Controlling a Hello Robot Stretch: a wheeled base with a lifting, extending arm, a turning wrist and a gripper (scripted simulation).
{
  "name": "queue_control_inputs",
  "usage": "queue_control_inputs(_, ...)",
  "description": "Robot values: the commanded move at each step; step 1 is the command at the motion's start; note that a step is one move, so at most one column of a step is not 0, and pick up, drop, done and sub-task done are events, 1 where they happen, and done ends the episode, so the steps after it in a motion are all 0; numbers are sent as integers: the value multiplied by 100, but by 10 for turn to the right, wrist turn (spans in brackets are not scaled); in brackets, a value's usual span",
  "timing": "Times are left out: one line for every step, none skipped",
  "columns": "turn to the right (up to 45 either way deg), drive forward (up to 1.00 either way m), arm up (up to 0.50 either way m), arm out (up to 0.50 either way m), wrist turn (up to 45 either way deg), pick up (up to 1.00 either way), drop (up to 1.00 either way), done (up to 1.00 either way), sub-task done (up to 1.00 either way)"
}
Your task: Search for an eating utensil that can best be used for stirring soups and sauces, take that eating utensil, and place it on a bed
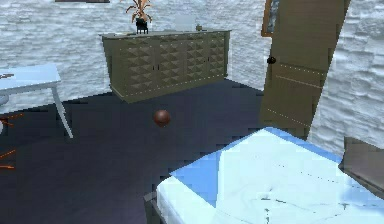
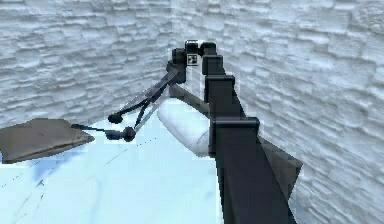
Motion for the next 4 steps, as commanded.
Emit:
queue_control_inputs(0,0,0,0,390,0,0,0,0)
queue_control_inputs(0,0,-32,0,0,0,0,0,0)
queue_control_inputs(0,0,-32,0,0,0,0,0,0)
queue_control_inputs(0,0,0,0,0,0,100,0,0)
